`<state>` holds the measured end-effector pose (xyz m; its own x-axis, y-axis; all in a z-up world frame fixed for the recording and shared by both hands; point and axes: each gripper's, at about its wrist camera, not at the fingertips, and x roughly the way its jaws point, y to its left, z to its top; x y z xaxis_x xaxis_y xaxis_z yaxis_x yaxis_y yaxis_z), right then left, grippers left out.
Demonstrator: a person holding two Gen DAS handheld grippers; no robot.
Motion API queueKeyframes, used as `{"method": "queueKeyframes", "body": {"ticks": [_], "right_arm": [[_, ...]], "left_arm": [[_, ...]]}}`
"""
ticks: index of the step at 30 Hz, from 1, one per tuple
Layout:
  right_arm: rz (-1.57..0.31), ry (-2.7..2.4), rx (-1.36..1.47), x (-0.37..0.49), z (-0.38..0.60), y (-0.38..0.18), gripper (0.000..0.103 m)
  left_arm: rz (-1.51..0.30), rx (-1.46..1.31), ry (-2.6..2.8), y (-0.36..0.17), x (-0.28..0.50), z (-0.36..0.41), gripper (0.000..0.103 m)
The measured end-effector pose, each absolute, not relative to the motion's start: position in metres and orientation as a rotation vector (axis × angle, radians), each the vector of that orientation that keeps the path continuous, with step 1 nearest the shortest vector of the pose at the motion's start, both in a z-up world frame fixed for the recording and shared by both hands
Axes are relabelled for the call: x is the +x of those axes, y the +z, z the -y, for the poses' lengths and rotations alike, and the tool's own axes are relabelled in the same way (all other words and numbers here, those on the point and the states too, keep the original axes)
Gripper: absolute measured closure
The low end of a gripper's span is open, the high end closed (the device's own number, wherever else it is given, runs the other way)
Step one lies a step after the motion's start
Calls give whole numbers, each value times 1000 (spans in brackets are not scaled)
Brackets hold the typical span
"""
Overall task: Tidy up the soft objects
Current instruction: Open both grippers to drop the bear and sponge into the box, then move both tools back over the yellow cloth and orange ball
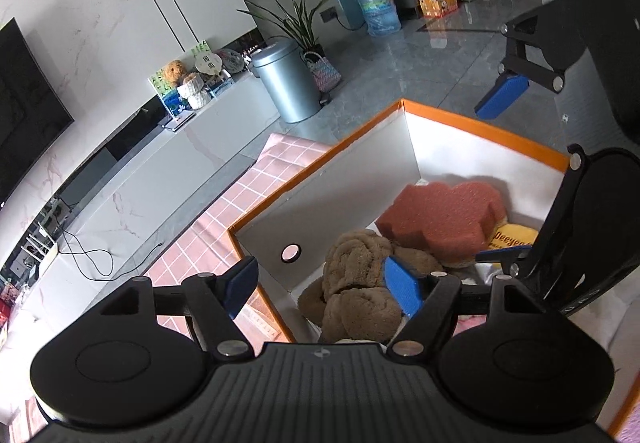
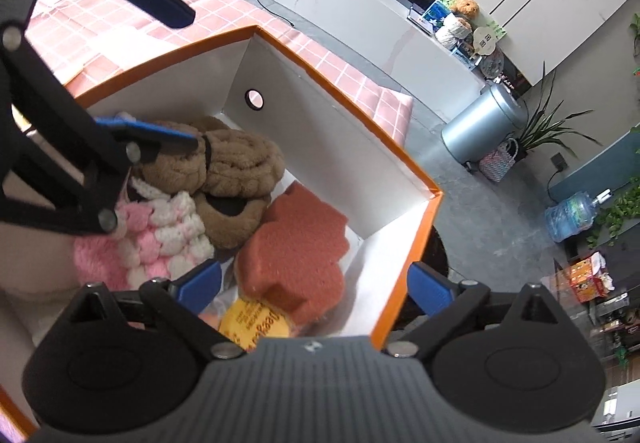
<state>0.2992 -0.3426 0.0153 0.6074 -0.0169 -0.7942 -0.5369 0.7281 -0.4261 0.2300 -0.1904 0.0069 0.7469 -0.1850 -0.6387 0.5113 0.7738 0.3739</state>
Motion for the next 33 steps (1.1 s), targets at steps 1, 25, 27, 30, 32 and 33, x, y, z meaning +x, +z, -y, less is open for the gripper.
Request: {"method": "queueKeyframes", "body": {"ticks": [1,25,27,30,32,33], "right_arm": [[-876,325,-715,296,343,17,5],[-499,172,-293,166,307,60,5],[-475,164,-269,156,296,58,5],[-449,156,-219,140,282,57,5],[-437,153,-188,132,274,55,5],[-430,154,-177,129,270,53,5]], "left_arm": [[-616,557,-406,10,229,189,18],[-464,166,-367,48,147,96,18],[-456,136,-351,47,140,85,18],[-449,100,-326,45,132,69,18],[-451,75,-310,42,127,57,18],[-454,63,-302,41,126,51,18]]}}
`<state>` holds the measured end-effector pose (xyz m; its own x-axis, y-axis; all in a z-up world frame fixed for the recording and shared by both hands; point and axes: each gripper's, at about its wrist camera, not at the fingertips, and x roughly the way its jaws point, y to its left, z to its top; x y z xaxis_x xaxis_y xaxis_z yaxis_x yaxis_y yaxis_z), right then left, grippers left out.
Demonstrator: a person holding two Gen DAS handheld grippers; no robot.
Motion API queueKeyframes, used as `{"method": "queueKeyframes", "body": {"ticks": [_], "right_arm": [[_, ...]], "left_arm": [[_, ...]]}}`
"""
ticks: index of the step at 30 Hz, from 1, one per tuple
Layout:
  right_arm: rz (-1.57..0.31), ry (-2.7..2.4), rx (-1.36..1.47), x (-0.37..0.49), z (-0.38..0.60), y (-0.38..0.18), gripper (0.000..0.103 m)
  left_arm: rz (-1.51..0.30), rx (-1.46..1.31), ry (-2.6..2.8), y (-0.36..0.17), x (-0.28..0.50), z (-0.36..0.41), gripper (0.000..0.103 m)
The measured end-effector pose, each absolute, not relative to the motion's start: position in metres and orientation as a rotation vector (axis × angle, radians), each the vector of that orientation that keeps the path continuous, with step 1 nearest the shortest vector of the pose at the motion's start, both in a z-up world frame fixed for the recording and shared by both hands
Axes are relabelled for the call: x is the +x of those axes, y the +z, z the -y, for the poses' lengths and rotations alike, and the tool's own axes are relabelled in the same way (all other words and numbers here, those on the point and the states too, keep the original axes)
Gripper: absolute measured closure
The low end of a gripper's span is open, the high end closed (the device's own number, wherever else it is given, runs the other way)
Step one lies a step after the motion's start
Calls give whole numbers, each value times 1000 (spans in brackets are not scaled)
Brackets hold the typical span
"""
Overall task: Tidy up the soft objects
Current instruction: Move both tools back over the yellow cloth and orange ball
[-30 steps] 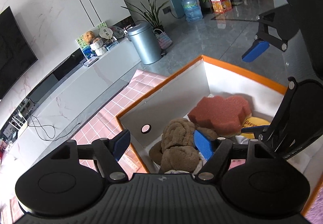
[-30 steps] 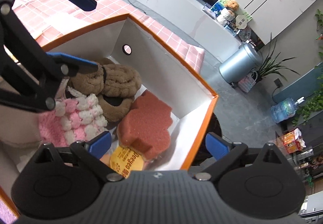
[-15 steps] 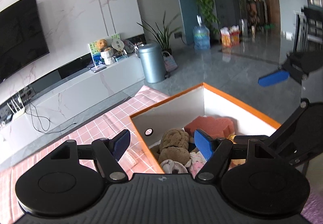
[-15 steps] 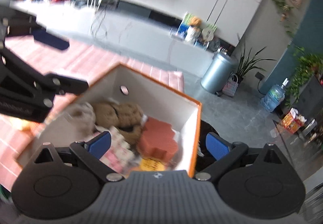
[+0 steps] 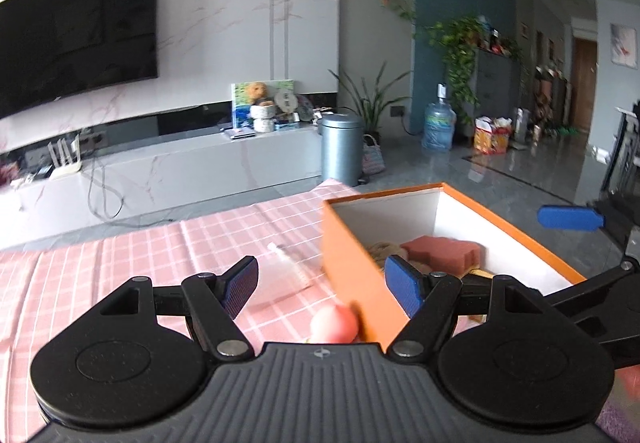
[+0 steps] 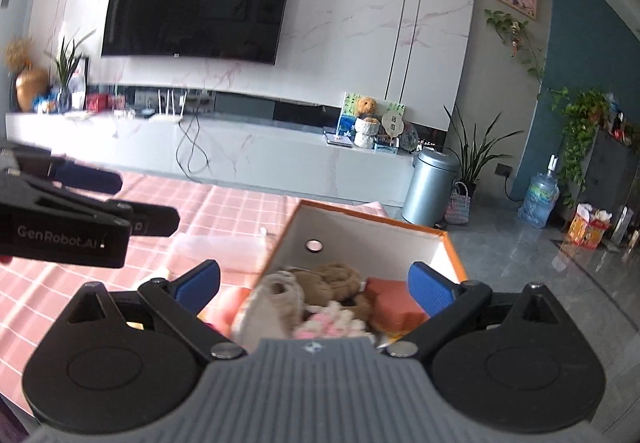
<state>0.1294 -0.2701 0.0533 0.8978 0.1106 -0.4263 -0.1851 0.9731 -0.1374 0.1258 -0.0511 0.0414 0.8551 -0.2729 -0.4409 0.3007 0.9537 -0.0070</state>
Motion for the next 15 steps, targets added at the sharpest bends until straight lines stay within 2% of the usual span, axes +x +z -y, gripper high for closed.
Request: {"method": "queueKeyframes", "body": {"ticks": [15], "right_arm": [[-391,261,-273,102,195,26,5]], "left_arm": [[-525,-26,-173,3,98,-24,18]]}}
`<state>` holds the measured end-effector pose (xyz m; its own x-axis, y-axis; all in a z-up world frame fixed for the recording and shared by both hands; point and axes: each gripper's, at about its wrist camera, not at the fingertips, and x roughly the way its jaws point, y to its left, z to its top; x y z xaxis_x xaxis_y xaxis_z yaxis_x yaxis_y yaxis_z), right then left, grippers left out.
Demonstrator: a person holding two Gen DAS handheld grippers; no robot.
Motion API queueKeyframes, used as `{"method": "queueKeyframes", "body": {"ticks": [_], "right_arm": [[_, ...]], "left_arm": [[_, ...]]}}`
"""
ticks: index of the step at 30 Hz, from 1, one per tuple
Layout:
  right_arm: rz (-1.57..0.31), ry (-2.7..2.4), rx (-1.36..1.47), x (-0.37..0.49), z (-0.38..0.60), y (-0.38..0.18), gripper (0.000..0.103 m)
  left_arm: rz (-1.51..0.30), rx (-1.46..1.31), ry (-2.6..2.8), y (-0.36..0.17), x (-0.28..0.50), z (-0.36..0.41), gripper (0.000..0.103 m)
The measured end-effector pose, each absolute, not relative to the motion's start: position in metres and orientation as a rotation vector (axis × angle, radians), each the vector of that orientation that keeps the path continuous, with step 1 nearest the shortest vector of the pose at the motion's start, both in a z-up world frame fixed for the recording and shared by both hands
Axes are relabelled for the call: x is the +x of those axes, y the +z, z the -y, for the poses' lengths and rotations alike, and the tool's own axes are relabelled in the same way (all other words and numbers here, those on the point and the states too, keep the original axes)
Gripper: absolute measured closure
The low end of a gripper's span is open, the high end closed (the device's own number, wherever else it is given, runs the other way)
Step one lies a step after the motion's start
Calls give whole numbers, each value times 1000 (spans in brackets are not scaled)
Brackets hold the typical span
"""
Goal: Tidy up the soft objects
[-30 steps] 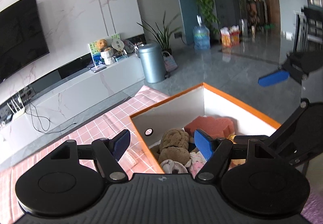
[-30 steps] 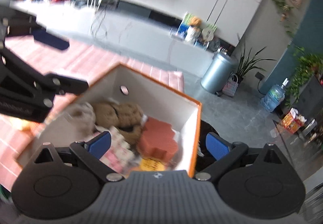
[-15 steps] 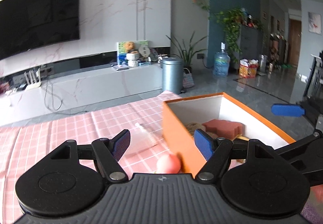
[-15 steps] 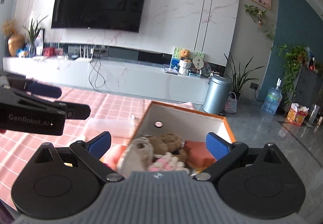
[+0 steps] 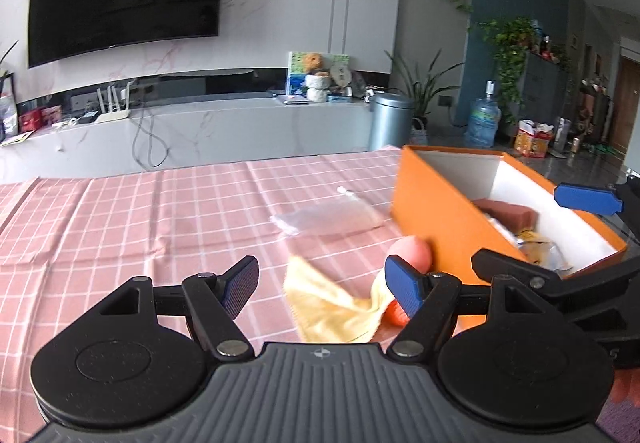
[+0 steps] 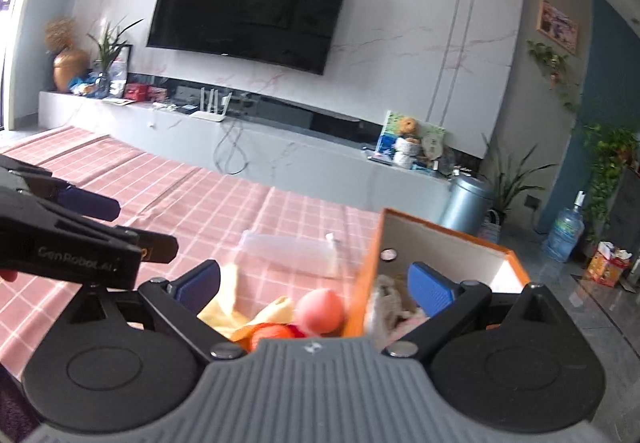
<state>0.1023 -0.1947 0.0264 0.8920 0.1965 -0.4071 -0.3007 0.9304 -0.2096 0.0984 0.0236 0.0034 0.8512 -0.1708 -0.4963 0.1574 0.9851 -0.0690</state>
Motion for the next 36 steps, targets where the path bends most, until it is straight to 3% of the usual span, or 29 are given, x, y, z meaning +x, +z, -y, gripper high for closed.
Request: {"method": "queueKeyframes", "body": {"ticks": [7,17,36], "right_arm": [[-412,320,-367,100,169,9,7],[-480,345,-455,130,159,0,30],[-636,347,-555,181,153,-19,48]], "left_arm": [[-565,-57,-159,-16,95,-44,18],[-598,-89,-188,-24,104,-55,19],[-659,-117,-308,-41,135,-57,21]]}}
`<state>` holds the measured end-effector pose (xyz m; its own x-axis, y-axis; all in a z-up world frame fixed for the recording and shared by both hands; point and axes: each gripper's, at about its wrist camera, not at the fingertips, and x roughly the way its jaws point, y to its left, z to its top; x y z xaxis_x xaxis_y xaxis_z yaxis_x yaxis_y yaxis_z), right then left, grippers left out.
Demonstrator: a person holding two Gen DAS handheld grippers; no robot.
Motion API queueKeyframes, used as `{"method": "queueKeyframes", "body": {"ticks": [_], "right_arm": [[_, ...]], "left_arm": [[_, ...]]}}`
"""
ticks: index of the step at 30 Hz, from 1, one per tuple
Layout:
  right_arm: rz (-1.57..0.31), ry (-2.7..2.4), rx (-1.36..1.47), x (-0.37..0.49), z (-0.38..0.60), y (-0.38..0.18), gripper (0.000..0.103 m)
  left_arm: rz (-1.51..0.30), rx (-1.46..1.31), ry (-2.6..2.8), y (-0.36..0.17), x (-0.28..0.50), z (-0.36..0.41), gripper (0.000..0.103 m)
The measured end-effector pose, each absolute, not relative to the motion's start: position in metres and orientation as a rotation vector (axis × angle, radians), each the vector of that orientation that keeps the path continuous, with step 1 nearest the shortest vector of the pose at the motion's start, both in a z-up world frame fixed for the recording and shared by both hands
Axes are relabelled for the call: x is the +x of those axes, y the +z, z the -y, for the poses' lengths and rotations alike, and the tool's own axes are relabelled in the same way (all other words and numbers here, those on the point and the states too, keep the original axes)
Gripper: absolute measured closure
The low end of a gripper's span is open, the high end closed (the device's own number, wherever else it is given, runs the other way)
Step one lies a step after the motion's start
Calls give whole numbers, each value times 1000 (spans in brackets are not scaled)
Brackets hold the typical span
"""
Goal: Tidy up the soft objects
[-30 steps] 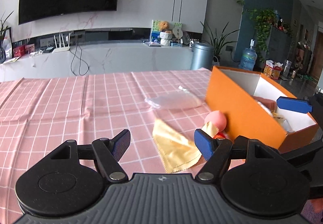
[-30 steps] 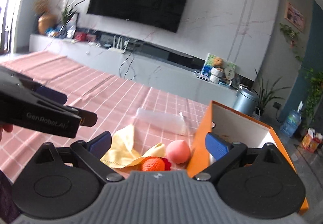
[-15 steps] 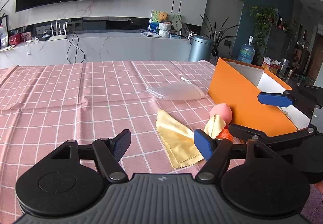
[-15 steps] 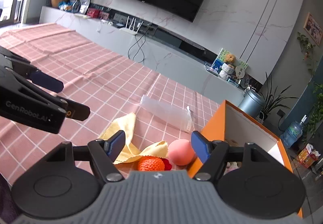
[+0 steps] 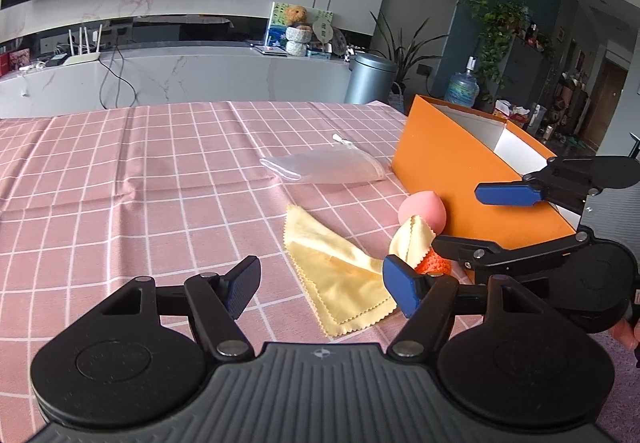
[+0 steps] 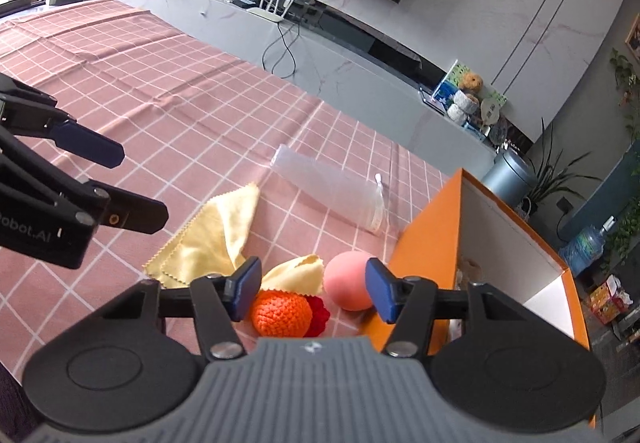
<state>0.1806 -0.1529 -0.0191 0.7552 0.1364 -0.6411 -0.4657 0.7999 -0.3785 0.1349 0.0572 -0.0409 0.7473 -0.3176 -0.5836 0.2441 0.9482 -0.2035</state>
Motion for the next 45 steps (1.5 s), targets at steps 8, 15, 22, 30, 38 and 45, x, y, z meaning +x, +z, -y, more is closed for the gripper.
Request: {"method": "queueKeyframes", "body": {"ticks": [8,15,22,30,38,45], "right_arm": [[-683,355,-552,188,155,-23,50],[-743,394,-543,201,157,-16,59],[-920,441,-495,238,158,-21,70],[-1038,470,-406,262,152,-32,90],[-1058,488,-390,282,146,-25,98],[-1079,494,-420,300,149,-22,97]], "left_arm": [[-680,-66,-399,-45,151,-44,22],[-700,156,-541,-57,164,-27,21],[-755,244,-654,-68,184,-17,16],[-770,293,-631,-83,198,-3,15],[-745,329,-585,-88,217,1,15],[-776,238,-582,-91,230,0,28]]}}
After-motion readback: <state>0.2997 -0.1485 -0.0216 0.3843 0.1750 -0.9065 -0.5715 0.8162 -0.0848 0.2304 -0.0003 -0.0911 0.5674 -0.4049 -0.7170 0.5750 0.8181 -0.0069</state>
